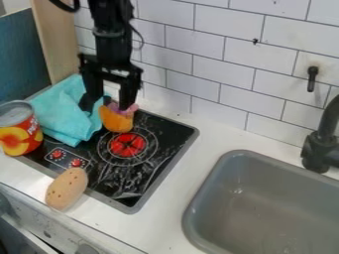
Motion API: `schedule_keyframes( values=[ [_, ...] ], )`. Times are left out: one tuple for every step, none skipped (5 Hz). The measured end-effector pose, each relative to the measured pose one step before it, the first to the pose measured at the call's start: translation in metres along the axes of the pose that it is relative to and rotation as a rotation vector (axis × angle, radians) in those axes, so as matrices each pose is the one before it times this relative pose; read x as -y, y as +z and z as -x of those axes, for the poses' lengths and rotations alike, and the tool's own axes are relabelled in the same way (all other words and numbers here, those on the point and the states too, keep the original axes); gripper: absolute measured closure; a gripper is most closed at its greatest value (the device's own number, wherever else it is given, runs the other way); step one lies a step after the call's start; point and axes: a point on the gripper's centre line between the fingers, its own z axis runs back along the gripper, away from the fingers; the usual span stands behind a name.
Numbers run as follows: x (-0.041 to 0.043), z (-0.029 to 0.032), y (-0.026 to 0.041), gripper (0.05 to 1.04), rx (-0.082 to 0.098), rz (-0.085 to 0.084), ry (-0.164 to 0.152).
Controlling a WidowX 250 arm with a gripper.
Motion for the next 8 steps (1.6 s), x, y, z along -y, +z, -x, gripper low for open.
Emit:
schedule_keyframes(
  values=[
    [-0.00664,-0.00996,-0.00916,0.085,-0.0290,-0.0355,0.0192],
    [0.00017,-0.00784,-0.00918,0.085,-0.0122,0.0041,0.0166],
    [0.00435,-0.00621,-0.00679,0.131,-0.0216,0.0276,0.0019],
    [-0.00022,-0.00183,-0.00288,0.383,0.0113,0.0315,0.0319],
    [-0.00538,0.00067,-0.00316,0.589,0.0072,0.0175,0.0460],
    [-0.00193,-0.00018,-0.00054,0.649,0.0001,-0.0160,0.0390],
    [0.01648,0.00998,0.01340,0.650,0.0676,-0.0448,-0.0707],
    [0.03910,0.03664,0.04757,0.650,0.1190,0.0354,-0.0954]
  ],
)
